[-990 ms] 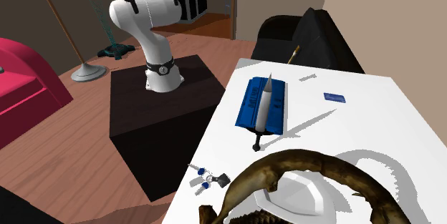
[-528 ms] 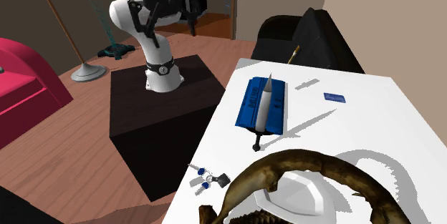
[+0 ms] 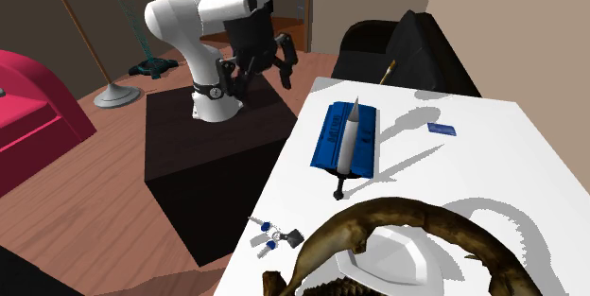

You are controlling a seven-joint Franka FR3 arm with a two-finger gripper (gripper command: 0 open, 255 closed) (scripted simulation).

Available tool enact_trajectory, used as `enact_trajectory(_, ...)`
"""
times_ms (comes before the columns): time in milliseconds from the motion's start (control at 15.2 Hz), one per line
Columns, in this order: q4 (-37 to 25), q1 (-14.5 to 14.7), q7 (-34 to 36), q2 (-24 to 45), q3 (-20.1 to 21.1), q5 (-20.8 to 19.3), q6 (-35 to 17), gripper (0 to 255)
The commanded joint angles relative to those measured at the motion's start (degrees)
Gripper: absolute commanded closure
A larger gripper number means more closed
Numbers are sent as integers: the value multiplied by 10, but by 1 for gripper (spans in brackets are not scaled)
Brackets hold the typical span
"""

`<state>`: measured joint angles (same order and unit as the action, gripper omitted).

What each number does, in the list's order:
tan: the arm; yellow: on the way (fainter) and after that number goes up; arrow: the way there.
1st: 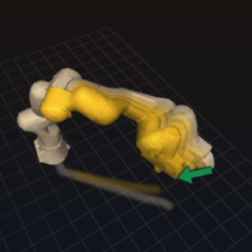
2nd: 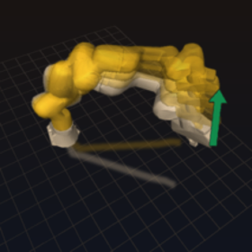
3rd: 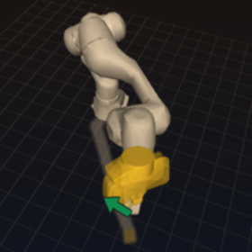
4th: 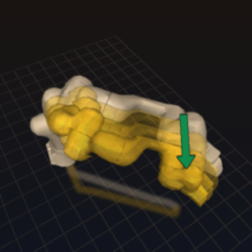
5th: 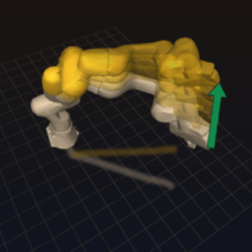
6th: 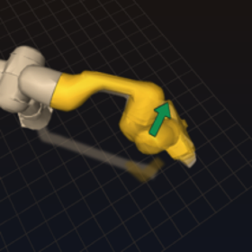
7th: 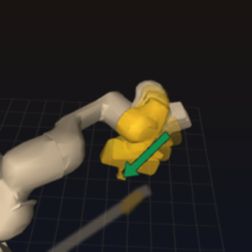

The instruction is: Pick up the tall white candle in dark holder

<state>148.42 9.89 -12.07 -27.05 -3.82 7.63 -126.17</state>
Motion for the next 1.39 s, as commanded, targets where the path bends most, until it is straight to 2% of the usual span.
enact_trajectory(0, -7, 15, -28, 45, -2, 10, -47, 0)
enact_trajectory(396, -35, 60, -114, 171, 0, 54, -166, 0)
enact_trajectory(792, -90, 94, -214, 299, 17, 116, -258, 0)
enact_trajectory(1320, -96, 93, -263, 363, 31, 163, -317, 0)
